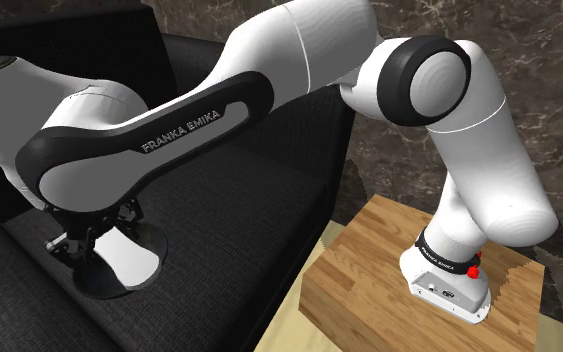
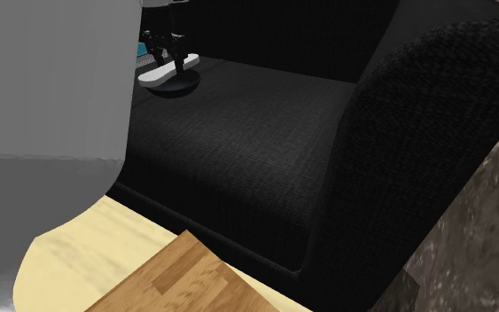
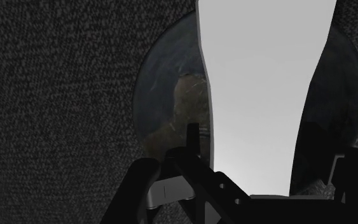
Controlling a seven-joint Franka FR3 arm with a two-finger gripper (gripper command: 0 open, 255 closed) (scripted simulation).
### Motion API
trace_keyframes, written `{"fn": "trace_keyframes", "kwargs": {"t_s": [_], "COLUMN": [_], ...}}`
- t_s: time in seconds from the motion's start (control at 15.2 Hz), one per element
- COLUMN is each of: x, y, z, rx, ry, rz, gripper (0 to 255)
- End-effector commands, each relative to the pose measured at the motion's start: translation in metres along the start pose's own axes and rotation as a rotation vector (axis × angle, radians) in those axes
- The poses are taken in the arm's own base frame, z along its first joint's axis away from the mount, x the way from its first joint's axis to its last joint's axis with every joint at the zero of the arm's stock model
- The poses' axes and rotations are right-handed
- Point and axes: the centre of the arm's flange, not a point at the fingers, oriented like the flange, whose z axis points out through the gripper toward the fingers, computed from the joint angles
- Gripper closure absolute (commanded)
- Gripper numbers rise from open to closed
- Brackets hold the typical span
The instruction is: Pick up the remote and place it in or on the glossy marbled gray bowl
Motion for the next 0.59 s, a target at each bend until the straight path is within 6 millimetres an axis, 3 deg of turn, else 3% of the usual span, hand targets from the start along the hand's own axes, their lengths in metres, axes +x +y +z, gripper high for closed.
{"fn": "trace_keyframes", "kwargs": {"t_s": [0.0,0.26,0.33,0.53], "x": [-0.0002,-0.0002,-0.0002,-0.0002], "y": [0.0,0.0,0.0001,0.0001], "z": [0.0004,0.0004,0.0004,0.0003], "rx": [0.001,0.001,0.001,0.001], "ry": [0.001,0.001,0.001,0.001], "rz": [0.0,0.0,0.0,0.0], "gripper": [255,255,0,0]}}
